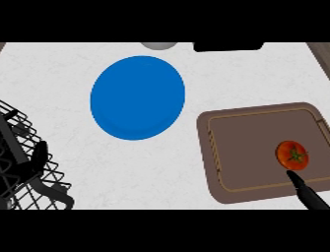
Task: Pick the tomato from the tray and place it in the plate
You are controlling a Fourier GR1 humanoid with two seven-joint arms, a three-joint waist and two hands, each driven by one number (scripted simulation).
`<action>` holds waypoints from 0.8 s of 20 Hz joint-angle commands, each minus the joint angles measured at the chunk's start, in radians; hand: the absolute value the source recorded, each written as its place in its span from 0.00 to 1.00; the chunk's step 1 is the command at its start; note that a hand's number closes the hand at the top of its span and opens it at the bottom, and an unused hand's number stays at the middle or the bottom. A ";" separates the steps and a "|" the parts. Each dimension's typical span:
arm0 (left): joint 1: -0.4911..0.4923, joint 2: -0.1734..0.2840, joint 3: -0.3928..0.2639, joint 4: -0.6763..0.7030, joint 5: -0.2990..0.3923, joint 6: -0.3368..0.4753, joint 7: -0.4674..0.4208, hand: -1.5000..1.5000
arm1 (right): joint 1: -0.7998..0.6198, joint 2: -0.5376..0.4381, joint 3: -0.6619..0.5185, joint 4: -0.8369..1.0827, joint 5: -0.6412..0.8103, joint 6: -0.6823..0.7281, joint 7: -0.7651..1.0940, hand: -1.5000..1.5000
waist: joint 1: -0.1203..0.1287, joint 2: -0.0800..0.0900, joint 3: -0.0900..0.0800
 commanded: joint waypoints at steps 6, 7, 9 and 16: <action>0.025 0.105 -0.128 0.070 -0.088 -0.131 -0.067 0.50 | 0.222 -0.136 0.100 -0.128 0.143 -0.011 0.351 0.00 | 0.042 0.017 0.005; 0.006 0.106 -0.126 0.070 -0.088 -0.121 -0.062 0.50 | 0.230 -0.169 0.093 -0.131 0.153 0.002 0.395 0.00 | 0.045 0.017 0.006; 0.014 0.086 -0.161 0.060 -0.100 -0.109 -0.084 0.50 | 0.244 -0.195 0.126 -0.174 0.185 0.010 0.474 0.00 | 0.057 0.018 0.005; -0.044 0.144 -0.147 0.081 -0.053 -0.125 -0.049 0.50 | 0.241 -0.351 0.107 -0.176 0.229 0.100 0.721 0.00 | 0.073 0.020 0.008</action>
